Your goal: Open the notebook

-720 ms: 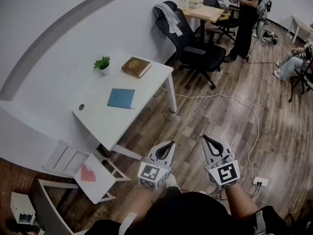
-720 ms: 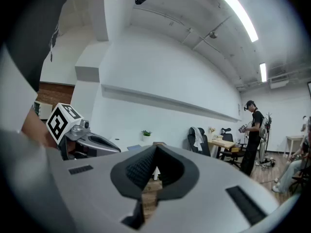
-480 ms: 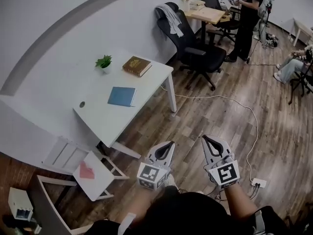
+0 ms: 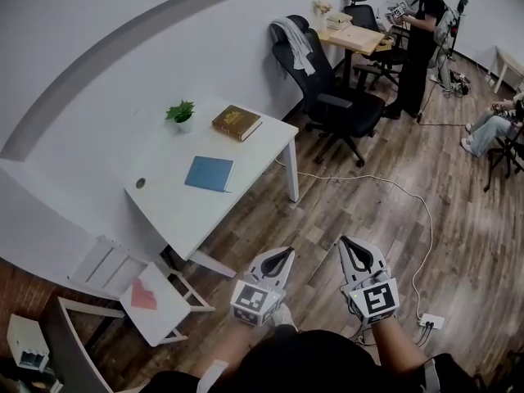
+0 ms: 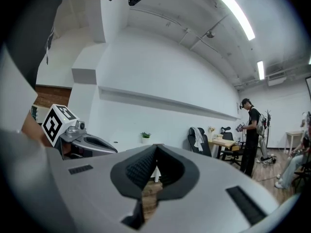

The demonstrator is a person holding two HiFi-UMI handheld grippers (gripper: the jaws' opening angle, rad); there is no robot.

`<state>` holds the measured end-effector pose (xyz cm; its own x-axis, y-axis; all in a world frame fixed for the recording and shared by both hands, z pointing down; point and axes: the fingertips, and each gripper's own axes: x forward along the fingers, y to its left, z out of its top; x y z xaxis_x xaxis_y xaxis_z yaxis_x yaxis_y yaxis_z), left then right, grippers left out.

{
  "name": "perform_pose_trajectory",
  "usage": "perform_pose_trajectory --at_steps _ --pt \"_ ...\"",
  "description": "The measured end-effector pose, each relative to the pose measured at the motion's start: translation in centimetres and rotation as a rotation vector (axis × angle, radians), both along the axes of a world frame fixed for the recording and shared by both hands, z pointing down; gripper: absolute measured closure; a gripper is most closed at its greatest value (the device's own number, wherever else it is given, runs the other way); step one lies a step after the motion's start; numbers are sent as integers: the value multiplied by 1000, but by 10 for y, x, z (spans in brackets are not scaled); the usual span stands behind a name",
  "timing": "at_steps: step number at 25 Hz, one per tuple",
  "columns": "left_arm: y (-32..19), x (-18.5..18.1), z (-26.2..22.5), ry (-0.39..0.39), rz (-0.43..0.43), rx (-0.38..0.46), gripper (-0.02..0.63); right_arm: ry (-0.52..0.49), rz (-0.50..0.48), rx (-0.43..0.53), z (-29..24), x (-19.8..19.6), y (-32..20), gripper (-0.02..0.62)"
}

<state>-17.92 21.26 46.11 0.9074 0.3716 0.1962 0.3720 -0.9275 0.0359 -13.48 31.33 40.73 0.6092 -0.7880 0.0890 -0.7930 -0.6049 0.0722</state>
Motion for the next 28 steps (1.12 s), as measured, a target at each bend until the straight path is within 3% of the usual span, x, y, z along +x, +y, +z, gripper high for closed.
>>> perform_pose_trajectory --at_steps 13,19,23,28 --pt "-65 58 -2 1 62 -4 600 5 50 -36 -4 50 -59 594" --pt "-71 99 6 -14 33 -24 600 -11 58 -19 -6 94 -61 594" --pt "-74 146 3 -6 -19 0 600 26 -34 17 -10 139 -72 594" --pt "-68 202 -11 1 -107 -41 600 31 -156 13 -10 191 -78 594"
